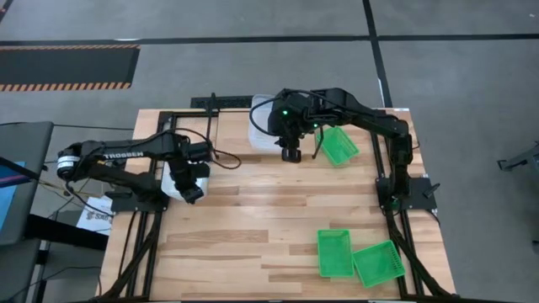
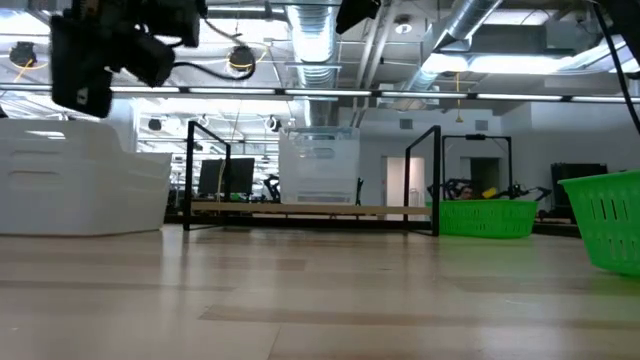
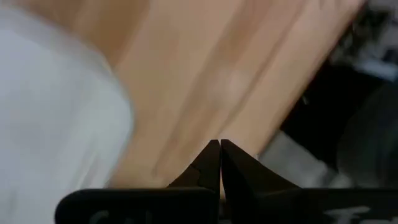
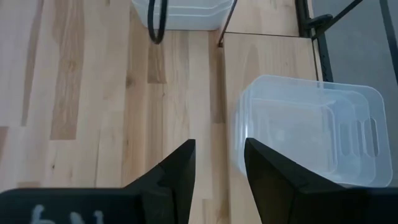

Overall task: Stack baskets on shelf by color
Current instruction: Put the stacked white bins on the shelf

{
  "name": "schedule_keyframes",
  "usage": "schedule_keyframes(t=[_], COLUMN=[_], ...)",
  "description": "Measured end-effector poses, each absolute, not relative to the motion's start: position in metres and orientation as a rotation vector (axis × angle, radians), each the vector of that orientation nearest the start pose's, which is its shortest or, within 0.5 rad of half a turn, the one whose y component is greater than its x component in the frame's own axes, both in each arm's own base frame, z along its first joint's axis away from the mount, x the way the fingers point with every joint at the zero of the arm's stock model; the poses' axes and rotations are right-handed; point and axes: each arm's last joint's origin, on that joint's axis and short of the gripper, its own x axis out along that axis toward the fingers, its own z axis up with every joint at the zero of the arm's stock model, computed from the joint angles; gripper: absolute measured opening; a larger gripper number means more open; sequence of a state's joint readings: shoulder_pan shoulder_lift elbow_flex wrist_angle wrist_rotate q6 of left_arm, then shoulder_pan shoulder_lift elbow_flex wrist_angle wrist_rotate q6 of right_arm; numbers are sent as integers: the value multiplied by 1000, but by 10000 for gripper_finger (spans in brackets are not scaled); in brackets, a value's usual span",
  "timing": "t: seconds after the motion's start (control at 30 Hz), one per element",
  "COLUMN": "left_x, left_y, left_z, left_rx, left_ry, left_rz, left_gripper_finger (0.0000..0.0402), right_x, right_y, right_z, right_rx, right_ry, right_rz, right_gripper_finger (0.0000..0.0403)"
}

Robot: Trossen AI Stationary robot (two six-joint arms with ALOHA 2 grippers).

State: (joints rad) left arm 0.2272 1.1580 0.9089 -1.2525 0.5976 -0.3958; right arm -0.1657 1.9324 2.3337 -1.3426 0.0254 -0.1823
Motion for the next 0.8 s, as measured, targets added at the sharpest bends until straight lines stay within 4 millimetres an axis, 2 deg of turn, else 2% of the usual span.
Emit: schedule_keyframes(t=[0.1,0.2,0.33,0.43,0.57,0.67,0.8], left_x=[179,183,176,168,160,158,164], left_y=[19,16,17,17,11,4,-8], left_z=[258,280,304,299,281,265,247], left_rx=[-895,-804,-587,-555,-637,-729,-873], left_ry=[1414,1373,1356,1411,1513,1585,1595], left_rz=[56,87,382,574,666,632,480], left_gripper_finger=[0,0,0,0,0,0,0], right_x=[368,368,369,369,370,370,369], right_y=[-58,-54,-51,-48,-44,-44,-44], right_z=[423,423,423,423,423,423,423], right_rx=[-99,-103,-107,-111,-109,-102,-101], right_ry=[951,951,950,950,948,949,957], right_rz=[-85,-75,-67,-60,-54,-57,-57], right_gripper_finger=[159,159,159,159,159,159,159])
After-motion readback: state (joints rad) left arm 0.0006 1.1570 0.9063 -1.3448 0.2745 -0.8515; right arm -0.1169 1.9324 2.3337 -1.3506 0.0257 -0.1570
